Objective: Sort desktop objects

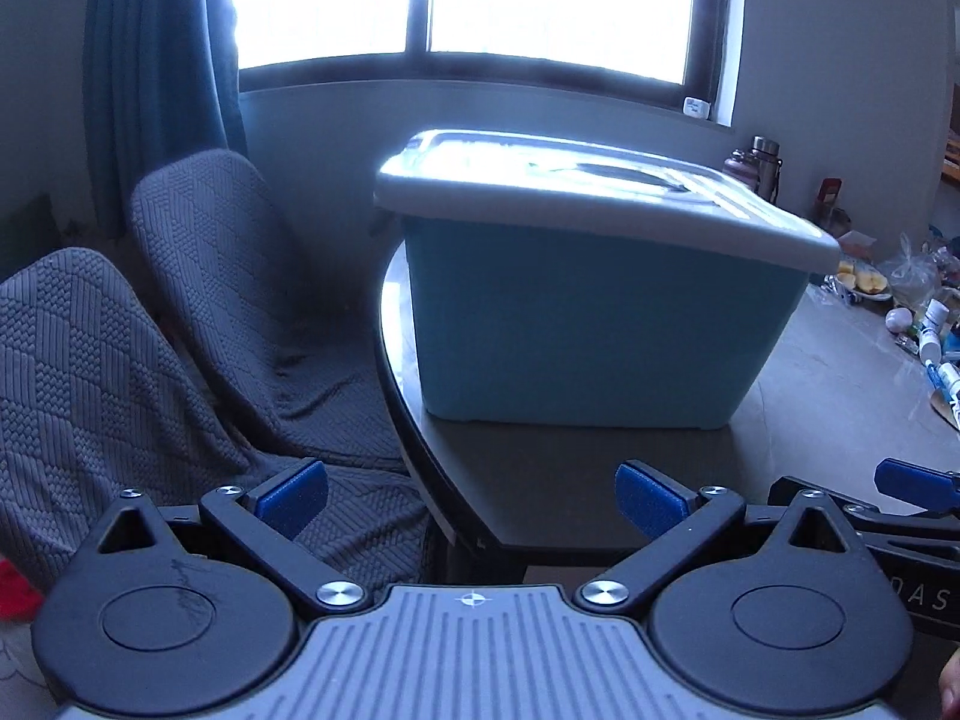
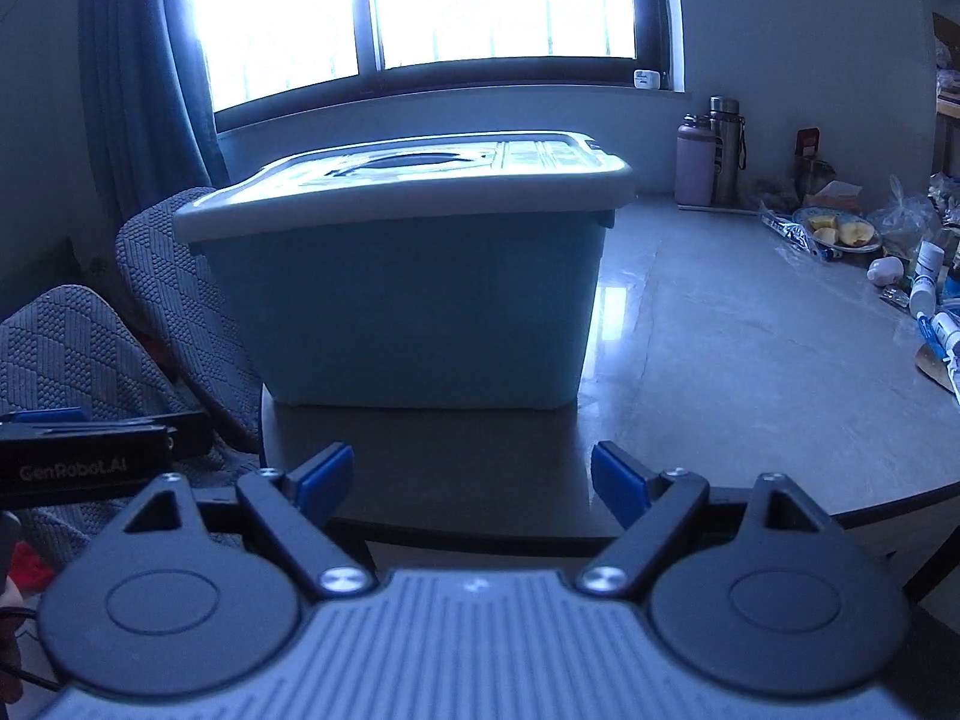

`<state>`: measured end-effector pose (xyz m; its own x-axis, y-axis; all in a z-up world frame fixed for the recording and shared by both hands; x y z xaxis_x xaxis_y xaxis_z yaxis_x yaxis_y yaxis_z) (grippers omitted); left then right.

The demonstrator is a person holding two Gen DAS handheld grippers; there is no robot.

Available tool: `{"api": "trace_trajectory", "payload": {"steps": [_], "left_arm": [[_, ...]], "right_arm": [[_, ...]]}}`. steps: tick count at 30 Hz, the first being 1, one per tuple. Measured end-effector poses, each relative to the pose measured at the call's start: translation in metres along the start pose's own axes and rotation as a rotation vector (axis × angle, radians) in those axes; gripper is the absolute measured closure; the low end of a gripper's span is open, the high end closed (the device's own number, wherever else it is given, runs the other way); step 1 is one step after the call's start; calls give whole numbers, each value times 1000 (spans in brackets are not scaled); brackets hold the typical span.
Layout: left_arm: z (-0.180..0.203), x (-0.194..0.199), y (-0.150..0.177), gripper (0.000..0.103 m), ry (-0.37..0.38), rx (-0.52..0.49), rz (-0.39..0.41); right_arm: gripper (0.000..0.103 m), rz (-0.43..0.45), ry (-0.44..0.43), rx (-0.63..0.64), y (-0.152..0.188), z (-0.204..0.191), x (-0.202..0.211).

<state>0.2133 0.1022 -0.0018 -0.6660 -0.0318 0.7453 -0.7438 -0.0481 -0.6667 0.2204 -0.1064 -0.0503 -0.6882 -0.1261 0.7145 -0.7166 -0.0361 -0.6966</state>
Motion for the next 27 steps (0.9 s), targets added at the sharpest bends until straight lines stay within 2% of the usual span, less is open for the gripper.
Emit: {"api": "trace_trajectory", "payload": {"steps": [7,27], "left_arm": [[9,-4,12,0,-7,-43,47],[20,-2,13,0,-16,-49,52]], "right_arm": [[16,8,3,12,9,3,-6],[16,13,-2,3,11,13,-4]]}}
Point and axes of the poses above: each gripper's, at about its wrist camera, not at the fingertips, and x roughly against the way its jaws point, z to its right, y to its underside, the point moved 7 cm from there along -x, roughly the way its jaws point, and after that the axes turned 15 degrees about -z, right-handed, at the moved point
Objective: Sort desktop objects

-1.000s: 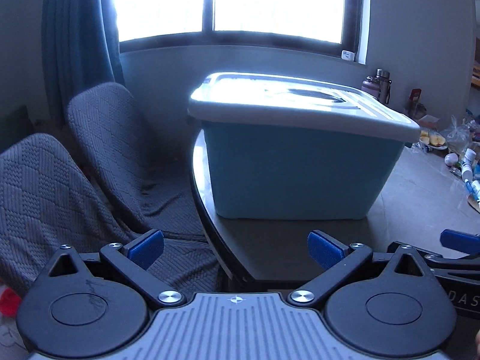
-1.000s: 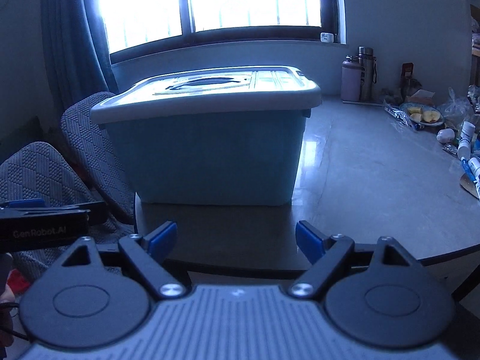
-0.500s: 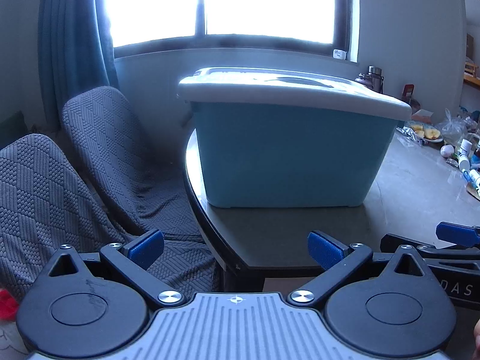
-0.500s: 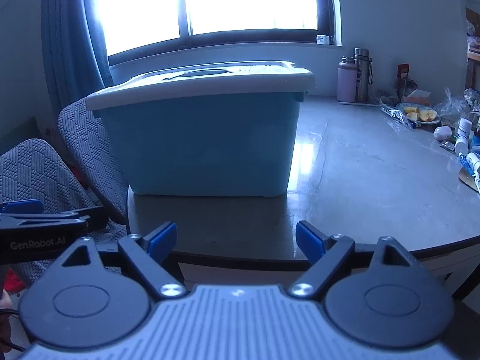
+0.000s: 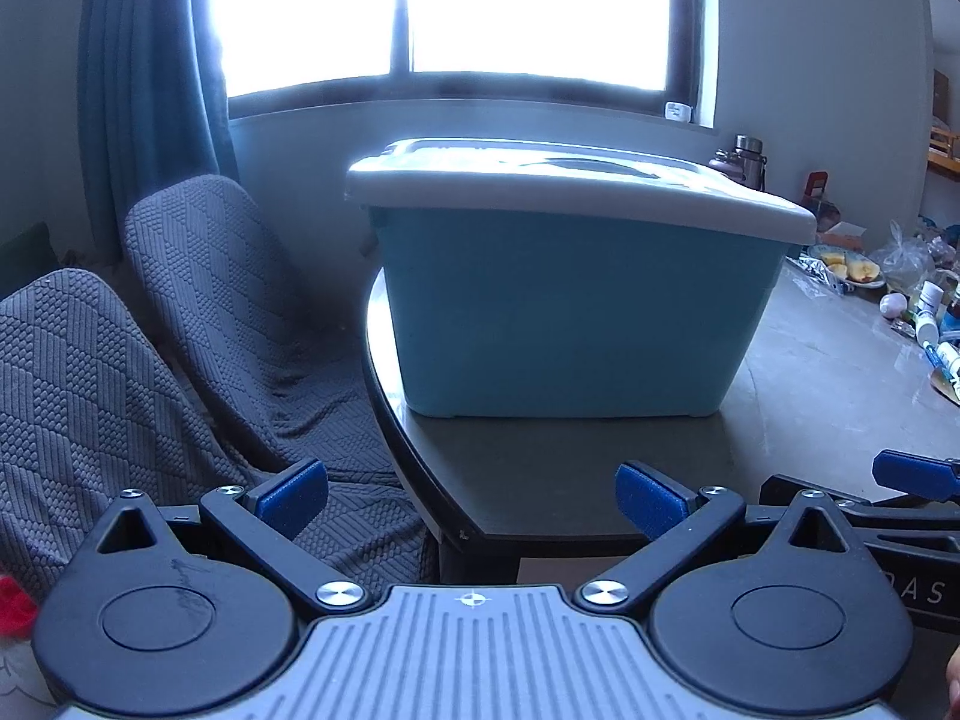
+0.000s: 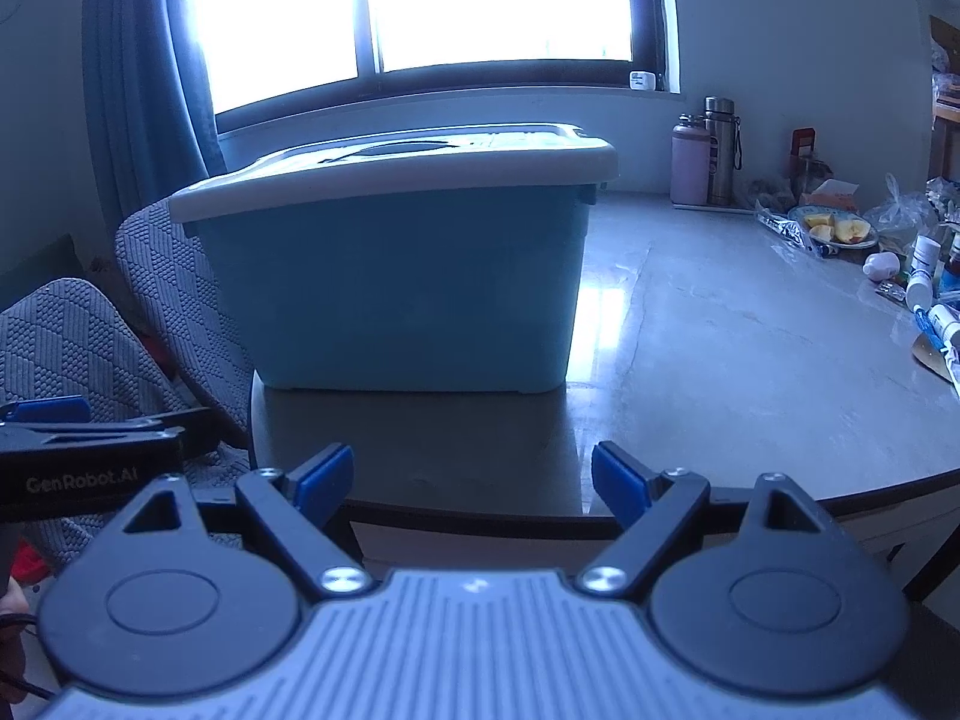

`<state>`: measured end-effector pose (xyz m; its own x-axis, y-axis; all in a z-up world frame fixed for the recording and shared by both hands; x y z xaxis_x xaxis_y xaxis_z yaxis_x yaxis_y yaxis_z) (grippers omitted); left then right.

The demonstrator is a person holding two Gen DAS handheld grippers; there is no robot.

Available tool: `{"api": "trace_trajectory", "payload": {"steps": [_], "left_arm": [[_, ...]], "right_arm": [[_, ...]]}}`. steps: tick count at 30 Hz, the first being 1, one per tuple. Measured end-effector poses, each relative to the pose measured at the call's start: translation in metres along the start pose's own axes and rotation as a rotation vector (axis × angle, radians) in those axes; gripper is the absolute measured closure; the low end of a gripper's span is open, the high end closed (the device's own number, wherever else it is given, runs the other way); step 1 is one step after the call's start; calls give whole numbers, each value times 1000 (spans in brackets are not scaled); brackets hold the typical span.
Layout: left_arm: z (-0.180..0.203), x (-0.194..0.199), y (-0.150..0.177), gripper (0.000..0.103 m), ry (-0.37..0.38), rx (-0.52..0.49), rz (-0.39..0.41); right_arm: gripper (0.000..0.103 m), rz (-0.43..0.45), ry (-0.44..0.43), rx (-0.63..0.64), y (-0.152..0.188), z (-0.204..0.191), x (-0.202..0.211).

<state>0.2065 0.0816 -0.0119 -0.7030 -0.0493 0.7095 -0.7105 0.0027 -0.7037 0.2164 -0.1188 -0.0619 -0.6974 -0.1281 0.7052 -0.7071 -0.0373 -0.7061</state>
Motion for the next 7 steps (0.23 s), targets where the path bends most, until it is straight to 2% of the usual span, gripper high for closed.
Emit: {"api": "trace_trajectory", "payload": {"steps": [7], "left_arm": [[4,2,0,0,4,-15,8]], "right_arm": [[16,0,3,-11,2,3,2]]}}
Point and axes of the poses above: each gripper's, at about its wrist camera, not at the fingertips, and x roughly against the way its jaws point, z to its right, y to its underside, the point moved 7 cm from there along -x, roughly the way its jaws point, and after that the axes turned 15 degrees about -z, right-handed, at the moved point
